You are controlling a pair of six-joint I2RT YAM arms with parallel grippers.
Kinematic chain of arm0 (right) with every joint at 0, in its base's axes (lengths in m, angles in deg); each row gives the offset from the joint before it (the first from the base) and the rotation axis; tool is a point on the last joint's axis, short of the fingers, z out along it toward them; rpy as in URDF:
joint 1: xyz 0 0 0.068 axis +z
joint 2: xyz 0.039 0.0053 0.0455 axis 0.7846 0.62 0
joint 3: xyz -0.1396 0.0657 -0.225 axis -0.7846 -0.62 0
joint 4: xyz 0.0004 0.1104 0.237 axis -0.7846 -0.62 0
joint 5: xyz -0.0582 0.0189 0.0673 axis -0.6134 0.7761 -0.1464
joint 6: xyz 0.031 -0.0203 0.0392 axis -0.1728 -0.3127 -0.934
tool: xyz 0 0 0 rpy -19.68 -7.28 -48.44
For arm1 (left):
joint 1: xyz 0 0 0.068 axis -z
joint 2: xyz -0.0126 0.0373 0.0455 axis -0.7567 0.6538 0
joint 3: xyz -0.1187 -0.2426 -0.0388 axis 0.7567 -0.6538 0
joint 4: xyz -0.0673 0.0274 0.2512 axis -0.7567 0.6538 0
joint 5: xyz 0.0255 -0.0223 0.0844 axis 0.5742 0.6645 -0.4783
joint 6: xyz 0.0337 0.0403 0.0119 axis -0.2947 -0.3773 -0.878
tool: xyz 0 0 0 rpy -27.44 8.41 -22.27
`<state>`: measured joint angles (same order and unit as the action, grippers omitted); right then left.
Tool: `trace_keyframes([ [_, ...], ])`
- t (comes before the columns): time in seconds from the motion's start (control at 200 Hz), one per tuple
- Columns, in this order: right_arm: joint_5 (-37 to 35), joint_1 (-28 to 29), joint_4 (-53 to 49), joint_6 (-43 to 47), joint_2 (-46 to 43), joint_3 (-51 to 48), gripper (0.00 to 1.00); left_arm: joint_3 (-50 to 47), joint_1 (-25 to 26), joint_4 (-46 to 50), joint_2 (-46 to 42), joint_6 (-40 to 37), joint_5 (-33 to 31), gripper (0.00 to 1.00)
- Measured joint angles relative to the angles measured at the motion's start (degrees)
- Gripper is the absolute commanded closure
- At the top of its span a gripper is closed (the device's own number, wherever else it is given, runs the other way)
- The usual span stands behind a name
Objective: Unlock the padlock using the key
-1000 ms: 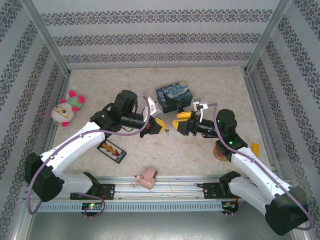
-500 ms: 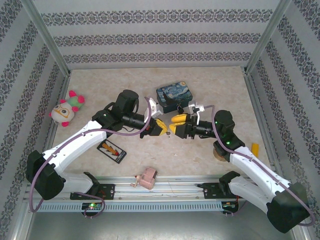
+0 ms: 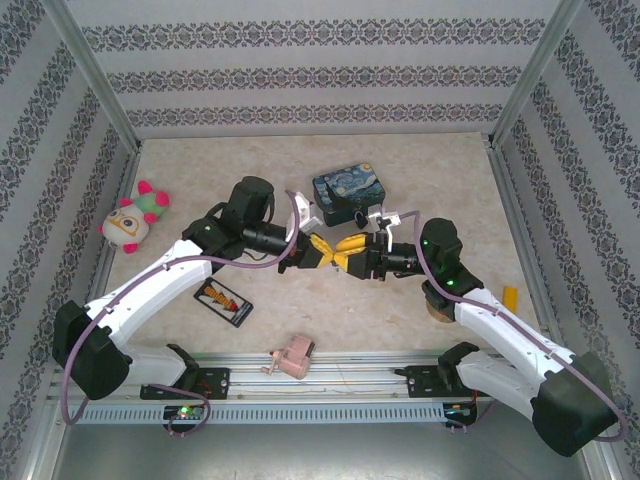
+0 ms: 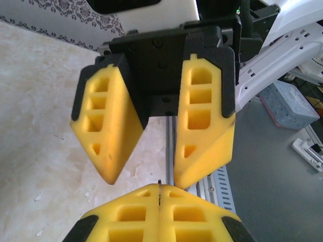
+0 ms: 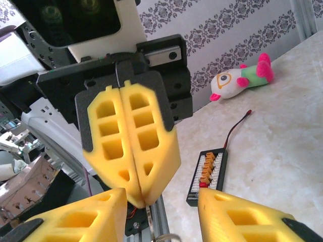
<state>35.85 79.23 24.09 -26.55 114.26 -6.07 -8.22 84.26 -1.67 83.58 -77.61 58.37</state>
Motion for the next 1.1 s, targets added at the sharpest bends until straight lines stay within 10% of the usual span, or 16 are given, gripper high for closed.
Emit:
trace_keyframes([
  [0.939,1.0,0.3,0.5,0.8,1.9,0.1,1.0,-2.0,-2.6,-7.6,-0.5,6.5,2.0,1.0],
  [1.099,-0.9,0.0,0.0,0.8,0.9,0.0,1.0,-3.2,-3.7,-11.8,-0.7,10.7,2.1,0.51],
])
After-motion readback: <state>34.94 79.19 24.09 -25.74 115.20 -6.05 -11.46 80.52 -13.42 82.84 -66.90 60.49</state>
